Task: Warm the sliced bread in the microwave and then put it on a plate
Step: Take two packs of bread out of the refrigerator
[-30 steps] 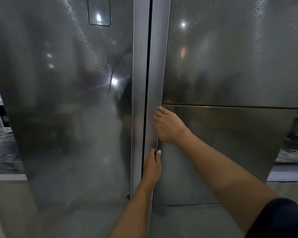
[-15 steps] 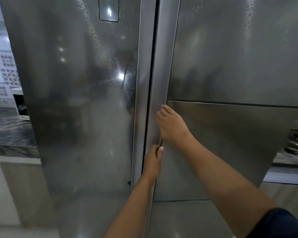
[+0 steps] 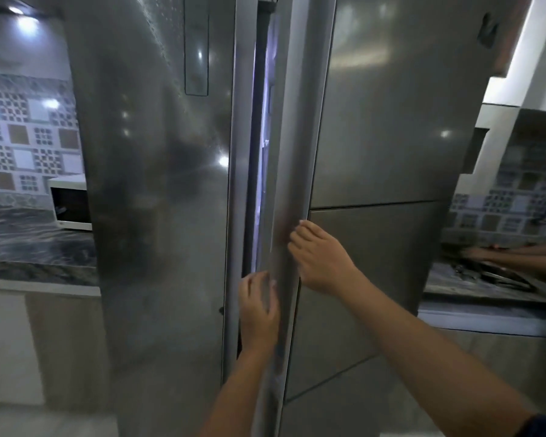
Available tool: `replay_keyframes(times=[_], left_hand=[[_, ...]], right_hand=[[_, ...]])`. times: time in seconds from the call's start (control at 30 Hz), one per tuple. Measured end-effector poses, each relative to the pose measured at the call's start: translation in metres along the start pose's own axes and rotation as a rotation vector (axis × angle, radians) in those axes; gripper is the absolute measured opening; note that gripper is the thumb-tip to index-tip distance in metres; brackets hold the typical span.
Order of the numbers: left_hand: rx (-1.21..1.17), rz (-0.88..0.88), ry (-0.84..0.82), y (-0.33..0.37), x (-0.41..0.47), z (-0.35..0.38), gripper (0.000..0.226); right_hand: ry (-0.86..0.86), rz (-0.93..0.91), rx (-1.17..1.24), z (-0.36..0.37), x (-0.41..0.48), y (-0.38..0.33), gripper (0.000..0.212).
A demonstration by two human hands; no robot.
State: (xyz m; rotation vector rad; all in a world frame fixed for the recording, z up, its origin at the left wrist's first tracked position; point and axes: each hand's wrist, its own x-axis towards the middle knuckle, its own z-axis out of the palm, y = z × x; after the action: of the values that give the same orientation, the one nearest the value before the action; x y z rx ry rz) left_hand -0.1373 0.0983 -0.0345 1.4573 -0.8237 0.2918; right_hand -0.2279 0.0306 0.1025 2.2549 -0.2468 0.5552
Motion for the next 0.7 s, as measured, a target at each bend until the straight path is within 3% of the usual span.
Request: replay_keyframes(times=[0.07, 0.17, 0.3, 0.47, 0.7], left_hand=[[-0.096, -0.055, 0.095, 0.018, 0.000, -0.009, 0.030], [-0.222, -0.129, -0.040, 0.040, 0.003, -0.014, 0.027], [-0.252, -0.206, -0.190, 0.067, 0.007, -0.003, 0.041], [-0.276, -0.141, -0.263, 0.107, 0.009, 0.011, 0.047], [-0.494, -0.121, -0.356, 0.144, 0.022, 0.037, 0.051]], right_hand=[[0.070, 0.039, 0.085, -0.019, -0.023, 0.000, 0.026], [0.212, 0.089, 0.200, -0.042, -0.050, 0.000, 0.013], [0.183, 0.076, 0.075, -0.065, -0.067, 0.005, 0.030], [-0.024, 0.288, -0.104, -0.084, -0.080, 0.011, 0.058], [0.094, 0.397, -0.208, -0.086, -0.102, 0.033, 0.058]])
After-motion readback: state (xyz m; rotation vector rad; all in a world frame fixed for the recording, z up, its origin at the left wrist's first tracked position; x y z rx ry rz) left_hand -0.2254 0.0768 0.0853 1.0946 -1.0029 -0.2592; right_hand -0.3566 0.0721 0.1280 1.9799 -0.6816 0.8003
